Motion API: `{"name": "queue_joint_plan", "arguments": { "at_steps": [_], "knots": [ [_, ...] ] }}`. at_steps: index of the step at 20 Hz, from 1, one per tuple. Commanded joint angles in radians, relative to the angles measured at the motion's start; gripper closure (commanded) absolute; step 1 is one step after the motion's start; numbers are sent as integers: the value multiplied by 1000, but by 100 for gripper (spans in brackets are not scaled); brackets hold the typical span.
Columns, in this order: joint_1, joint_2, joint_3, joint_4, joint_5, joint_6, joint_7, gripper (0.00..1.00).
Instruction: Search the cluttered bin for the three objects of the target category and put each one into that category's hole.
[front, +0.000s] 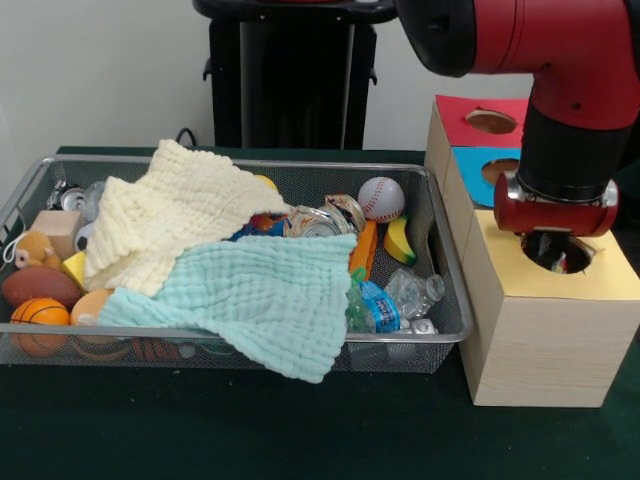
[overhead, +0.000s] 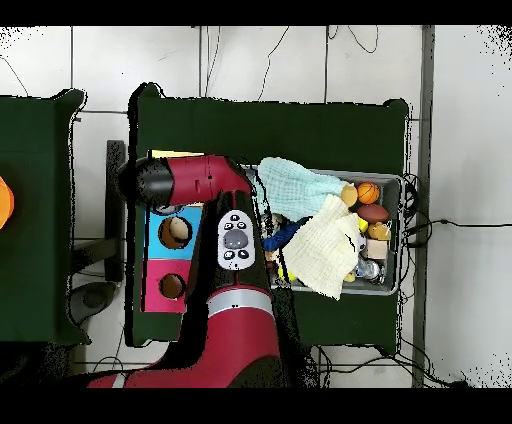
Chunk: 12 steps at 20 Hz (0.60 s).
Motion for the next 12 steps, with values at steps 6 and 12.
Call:
{"name": "queue_joint_plan", "arguments": {
  "at_steps": [6, 12],
  "knots": [
    [-19, 145, 28, -53, -70, -56, 18, 100],
    [4, 221, 10, -97, -71, -114, 71, 100]
  ]
}}
